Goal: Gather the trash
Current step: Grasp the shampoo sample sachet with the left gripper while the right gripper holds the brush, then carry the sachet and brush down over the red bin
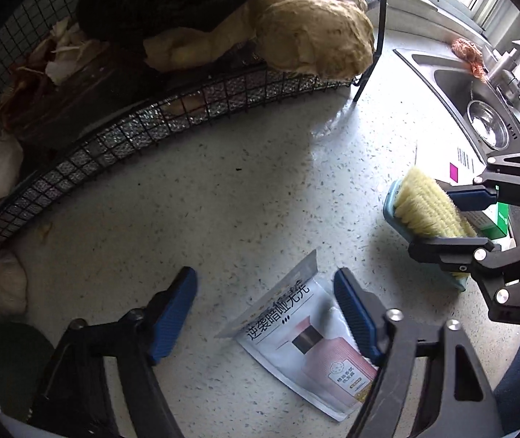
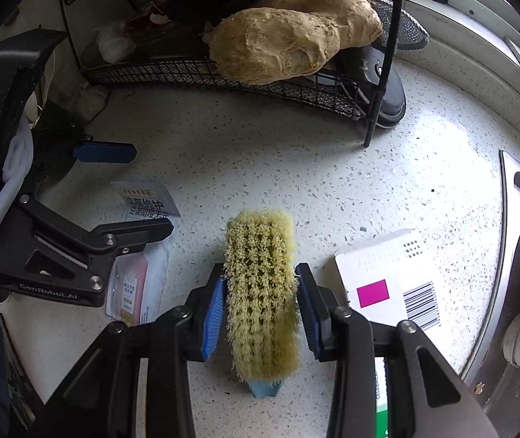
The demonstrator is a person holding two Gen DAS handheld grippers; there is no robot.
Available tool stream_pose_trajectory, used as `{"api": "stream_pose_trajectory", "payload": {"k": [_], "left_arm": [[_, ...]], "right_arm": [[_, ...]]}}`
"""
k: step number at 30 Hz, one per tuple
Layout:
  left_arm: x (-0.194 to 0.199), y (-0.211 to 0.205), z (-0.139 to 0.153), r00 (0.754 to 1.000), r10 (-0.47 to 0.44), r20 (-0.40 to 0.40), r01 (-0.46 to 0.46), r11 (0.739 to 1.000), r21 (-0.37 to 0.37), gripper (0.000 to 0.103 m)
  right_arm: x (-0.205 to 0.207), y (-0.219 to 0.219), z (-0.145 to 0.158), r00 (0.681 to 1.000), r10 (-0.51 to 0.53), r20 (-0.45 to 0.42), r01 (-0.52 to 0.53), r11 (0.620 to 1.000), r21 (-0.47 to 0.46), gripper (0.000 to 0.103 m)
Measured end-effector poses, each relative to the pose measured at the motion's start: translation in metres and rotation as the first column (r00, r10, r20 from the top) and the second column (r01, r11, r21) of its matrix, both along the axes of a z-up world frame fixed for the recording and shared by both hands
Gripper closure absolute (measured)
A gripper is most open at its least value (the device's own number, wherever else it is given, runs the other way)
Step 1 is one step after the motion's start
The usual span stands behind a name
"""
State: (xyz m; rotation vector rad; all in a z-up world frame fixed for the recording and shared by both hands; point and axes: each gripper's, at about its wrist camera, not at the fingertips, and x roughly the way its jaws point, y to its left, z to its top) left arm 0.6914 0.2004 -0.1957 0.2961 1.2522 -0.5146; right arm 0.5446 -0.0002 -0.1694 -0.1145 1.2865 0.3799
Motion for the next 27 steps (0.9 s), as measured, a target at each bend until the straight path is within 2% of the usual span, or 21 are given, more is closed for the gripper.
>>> {"api": "stream_pose_trajectory", "payload": {"k": [1, 2, 3, 5, 8, 13, 19, 27], "left_arm": [[0.000, -0.001, 0.002, 1.000, -0.010, 0.021, 0.010, 1.000, 0.004, 0.043], [-0.002, -0.002, 0.003, 1.000, -0.017, 0.019, 0.018, 1.000, -0.003, 0.055], [-0.004, -0.002, 0.005, 1.000, -0.015, 0.021, 0.015, 1.000, -0.007, 0.062], [-0.009, -0.001, 0.006, 1.000, -0.002, 0.019, 0.002, 1.000, -0.023, 0.083], [-0.027, -0.004, 0.006, 0.999, 0.020, 0.035, -0.019, 0.999, -0.028, 0.098], [-0.068, -0.009, 0.014, 0.987, 0.145, 0.075, -0.142, 0.989, -0.044, 0.101], [-0.120, -0.025, 0.043, 0.958, 0.268, 0.101, -0.256, 0.959, -0.118, 0.102], [-0.194, -0.045, 0.081, 0.934, 0.317, 0.164, -0.311, 0.948, -0.059, 0.103]], "right_arm": [[-0.007, -0.001, -0.002, 1.000, 0.002, -0.002, -0.002, 1.000, 0.003, 0.067], [-0.011, -0.001, -0.003, 1.000, 0.004, -0.005, -0.004, 1.000, 0.009, 0.067], [-0.010, 0.000, -0.004, 1.000, 0.005, -0.007, -0.004, 1.000, 0.015, 0.067], [0.000, -0.001, -0.011, 1.000, 0.009, -0.006, -0.009, 1.000, 0.020, 0.067], [-0.001, -0.001, -0.009, 1.000, 0.016, -0.001, -0.016, 0.999, 0.030, 0.067], [-0.017, 0.000, 0.004, 0.999, 0.027, 0.022, -0.028, 0.998, 0.049, 0.067], [-0.048, -0.006, 0.028, 0.996, 0.059, 0.069, -0.065, 0.993, 0.097, 0.067], [-0.095, -0.030, 0.061, 0.981, 0.091, 0.171, -0.111, 0.987, 0.113, 0.068]]}}
